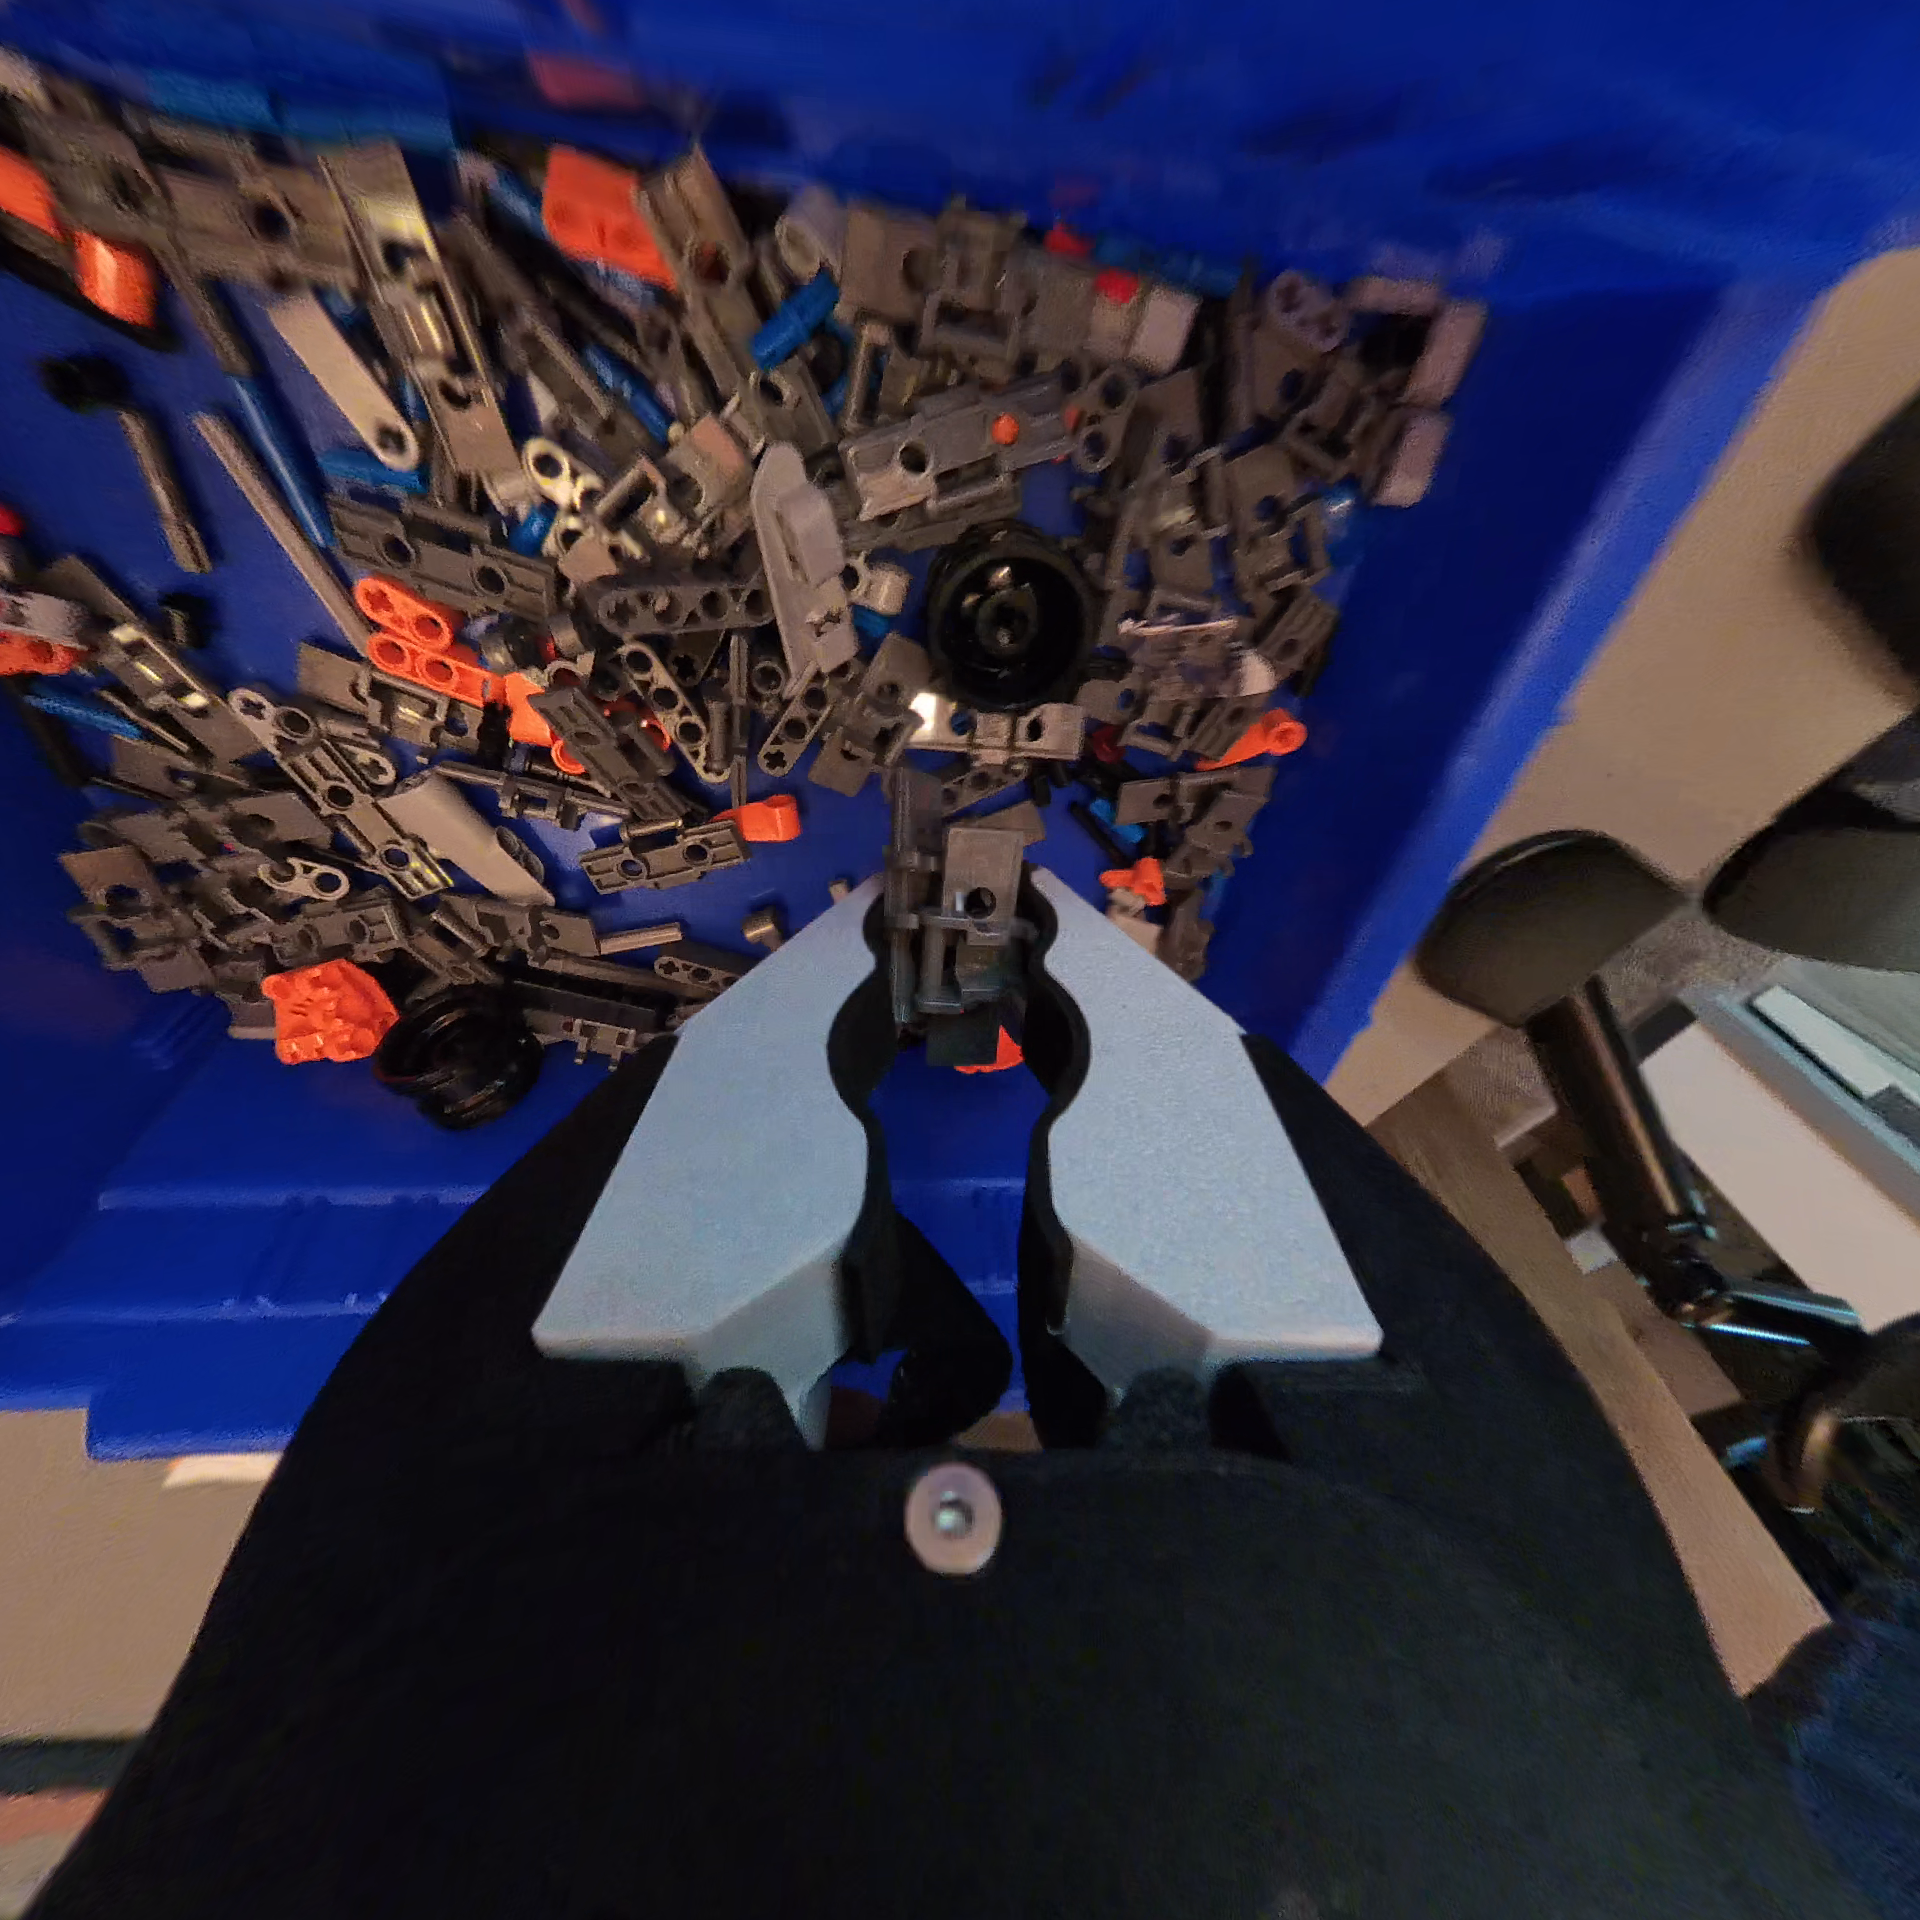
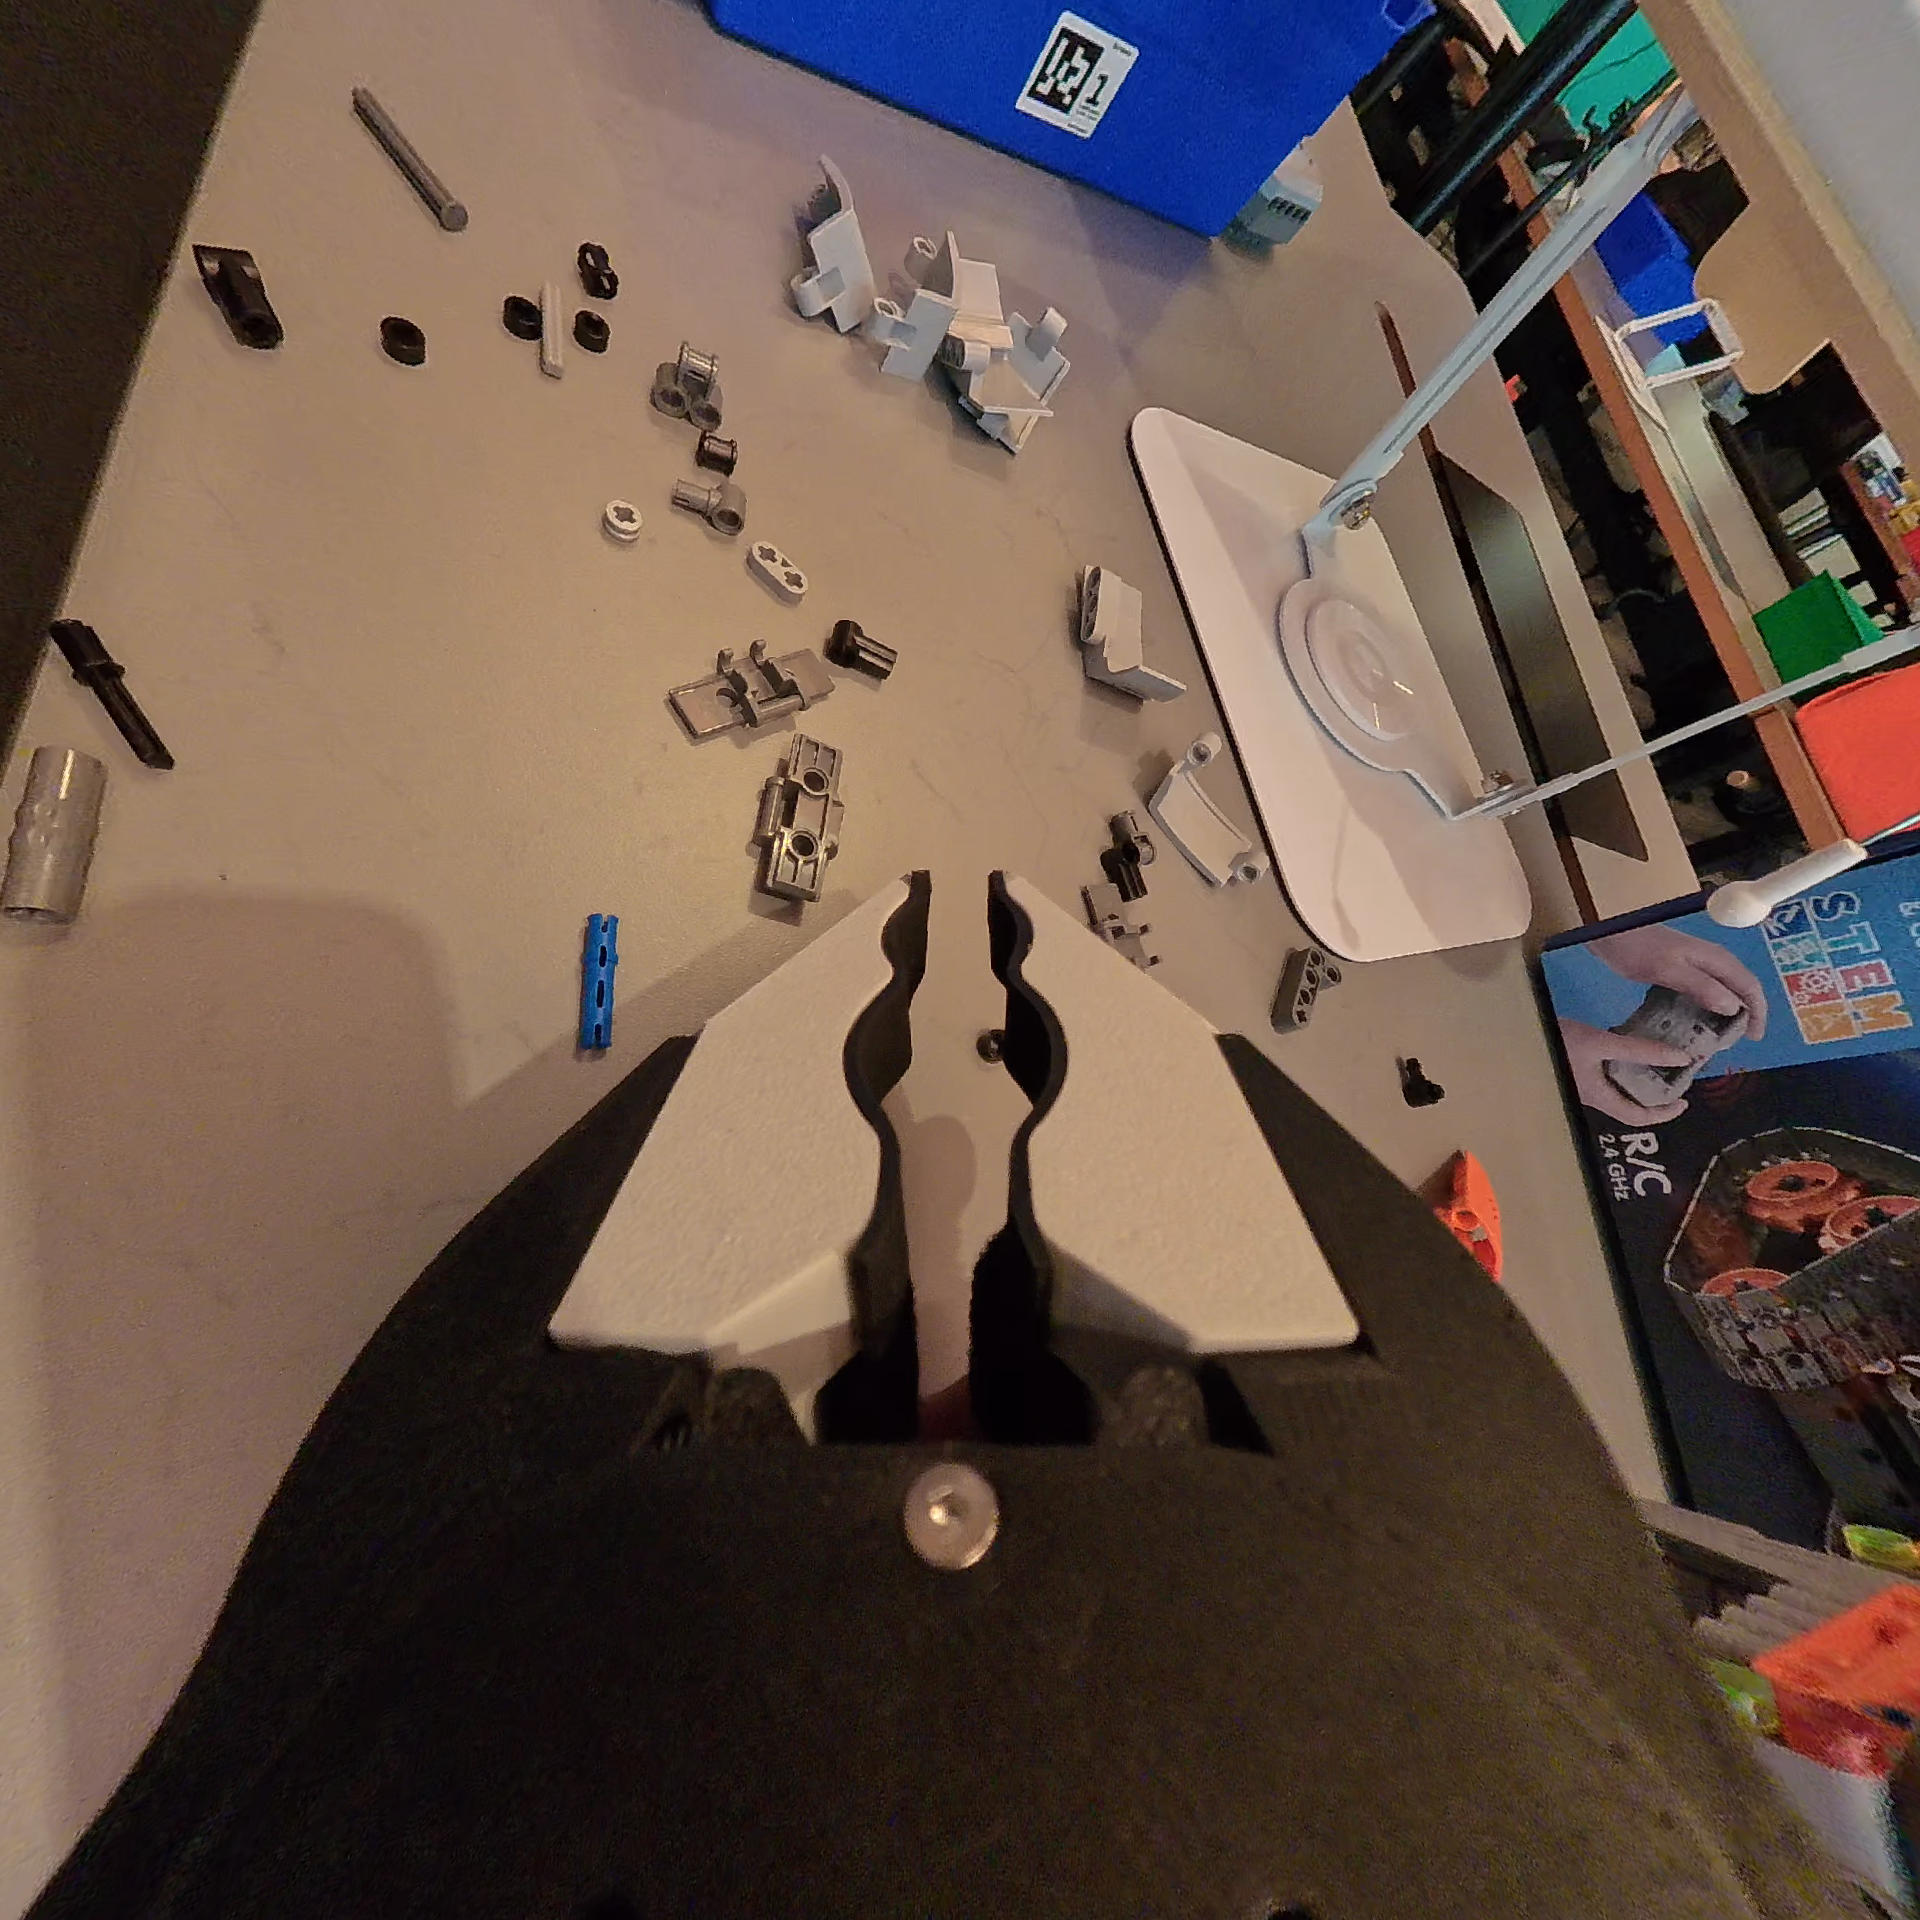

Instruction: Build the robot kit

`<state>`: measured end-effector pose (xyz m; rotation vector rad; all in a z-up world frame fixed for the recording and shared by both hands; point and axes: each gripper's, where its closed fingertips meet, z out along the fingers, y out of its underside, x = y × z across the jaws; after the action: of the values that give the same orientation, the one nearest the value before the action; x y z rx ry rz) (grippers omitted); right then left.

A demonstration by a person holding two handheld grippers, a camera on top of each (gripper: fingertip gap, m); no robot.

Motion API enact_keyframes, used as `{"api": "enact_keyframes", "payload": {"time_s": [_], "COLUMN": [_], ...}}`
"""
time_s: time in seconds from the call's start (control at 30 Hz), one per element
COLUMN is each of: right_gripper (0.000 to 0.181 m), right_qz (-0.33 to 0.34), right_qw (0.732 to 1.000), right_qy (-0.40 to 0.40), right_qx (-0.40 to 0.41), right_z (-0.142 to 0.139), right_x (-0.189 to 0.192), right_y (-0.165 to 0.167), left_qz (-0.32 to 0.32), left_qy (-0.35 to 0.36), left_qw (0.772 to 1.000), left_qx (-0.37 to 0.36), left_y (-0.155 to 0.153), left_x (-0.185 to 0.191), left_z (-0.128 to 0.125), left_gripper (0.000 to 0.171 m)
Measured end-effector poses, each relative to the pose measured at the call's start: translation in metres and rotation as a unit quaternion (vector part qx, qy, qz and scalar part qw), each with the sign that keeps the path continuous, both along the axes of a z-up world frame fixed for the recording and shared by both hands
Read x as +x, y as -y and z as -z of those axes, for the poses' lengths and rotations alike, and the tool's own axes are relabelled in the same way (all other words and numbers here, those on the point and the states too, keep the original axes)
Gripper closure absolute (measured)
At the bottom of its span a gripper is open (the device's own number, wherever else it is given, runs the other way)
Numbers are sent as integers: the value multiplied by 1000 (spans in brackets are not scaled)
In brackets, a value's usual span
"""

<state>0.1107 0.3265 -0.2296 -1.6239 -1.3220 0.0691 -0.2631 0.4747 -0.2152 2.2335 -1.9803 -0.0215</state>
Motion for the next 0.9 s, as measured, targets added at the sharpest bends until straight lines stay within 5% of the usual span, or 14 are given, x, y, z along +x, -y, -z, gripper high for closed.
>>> {"api": "enact_keyframes", "payload": {"time_s": [0.2, 0.4, 0.53, 0.67, 0.9], "right_gripper": [172, 173, 173, 172, 172], "right_qz": [-1, -2, -2, -1, -7], "right_qw": [1000, 1000, 1000, 1000, 1000], "right_qy": [1, 0, 2, 2, 0], "right_qx": [-5, -9, -21, -29, -30], "right_z": [2, 2, 6, 8, 5], "right_x": [0, -1, 1, 3, 2], "right_y": [0, 1, 1, 1, 4], "left_qz": [27, 140, 243, 313, 331], "left_qy": [63, 114, 144, 143, 135], "left_qw": [997, 984, 956, 932, 927], "left_qx": [19, -10, -74, -110, -118], "left_y": [15, 68, 118, 152, 169], "left_x": [30, 108, 182, 242, 290], "left_z": [-66, -107, -90, -44, 32], "left_gripper": [154, 153, 154, 154, 153]}}
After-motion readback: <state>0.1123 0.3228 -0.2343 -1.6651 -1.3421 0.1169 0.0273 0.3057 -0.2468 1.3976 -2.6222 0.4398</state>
